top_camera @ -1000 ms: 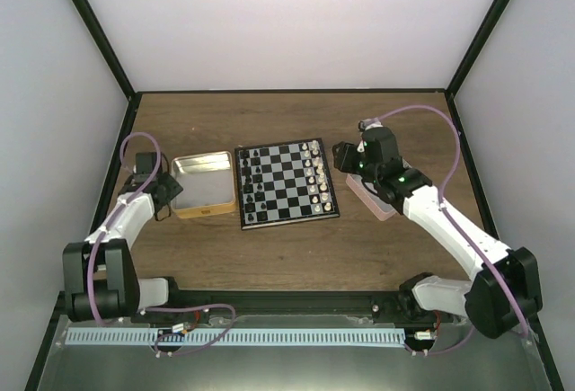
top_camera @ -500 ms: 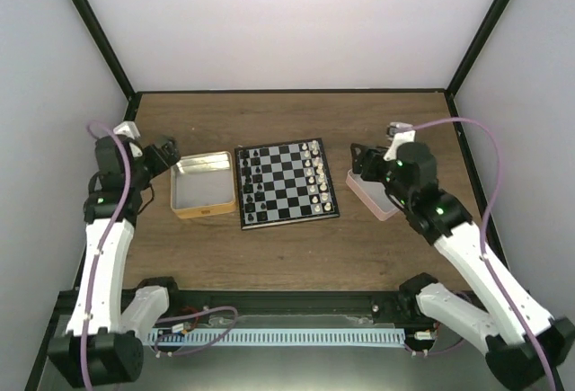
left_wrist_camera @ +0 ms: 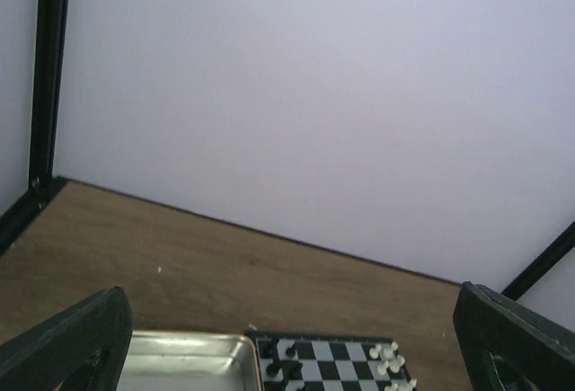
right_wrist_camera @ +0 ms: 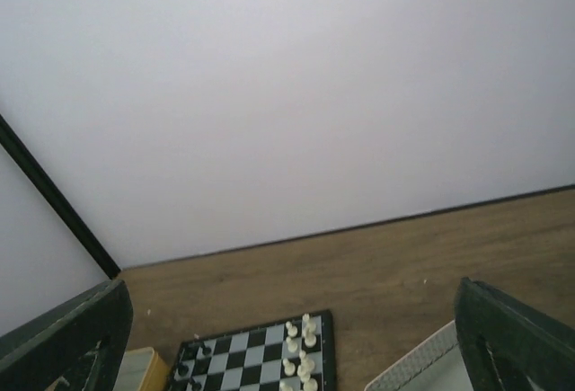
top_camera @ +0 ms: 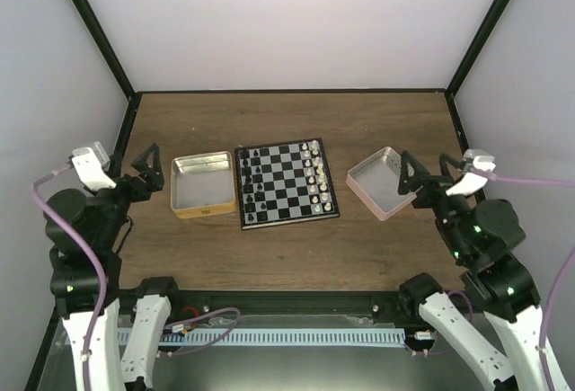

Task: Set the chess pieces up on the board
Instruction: Reset both arms

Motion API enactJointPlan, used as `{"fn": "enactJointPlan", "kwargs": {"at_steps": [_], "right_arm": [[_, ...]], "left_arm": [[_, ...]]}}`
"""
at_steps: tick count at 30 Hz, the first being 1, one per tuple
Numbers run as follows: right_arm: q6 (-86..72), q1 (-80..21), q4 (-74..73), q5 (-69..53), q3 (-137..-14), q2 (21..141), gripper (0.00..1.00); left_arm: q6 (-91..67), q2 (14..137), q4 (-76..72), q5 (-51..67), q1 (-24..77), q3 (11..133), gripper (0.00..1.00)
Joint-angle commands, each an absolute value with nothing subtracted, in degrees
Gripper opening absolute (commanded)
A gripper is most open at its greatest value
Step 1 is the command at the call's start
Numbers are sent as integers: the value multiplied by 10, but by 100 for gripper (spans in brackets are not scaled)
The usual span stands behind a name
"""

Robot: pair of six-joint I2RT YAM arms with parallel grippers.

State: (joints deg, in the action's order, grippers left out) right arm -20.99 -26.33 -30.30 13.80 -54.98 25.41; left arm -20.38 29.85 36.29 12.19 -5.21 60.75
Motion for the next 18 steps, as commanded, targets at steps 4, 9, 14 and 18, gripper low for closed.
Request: {"fn": "enactJointPlan", "kwargs": {"at_steps": [4,9,14,18], "right_arm": [[-180,-260,-326,207,-581,195,100],[-173,-260,-320,236,-587,169,100],[-191,-260,-319,236,-592,157,100],[-207,-260,-325,238,-587,153,100]], "left_arm": [[-183,273,398,101,-52,665,100],[-170,254,406,89,-53,694,100],[-162,253,410,76,-50,698,100],[-157,254,415,66,-42,698,100]]}}
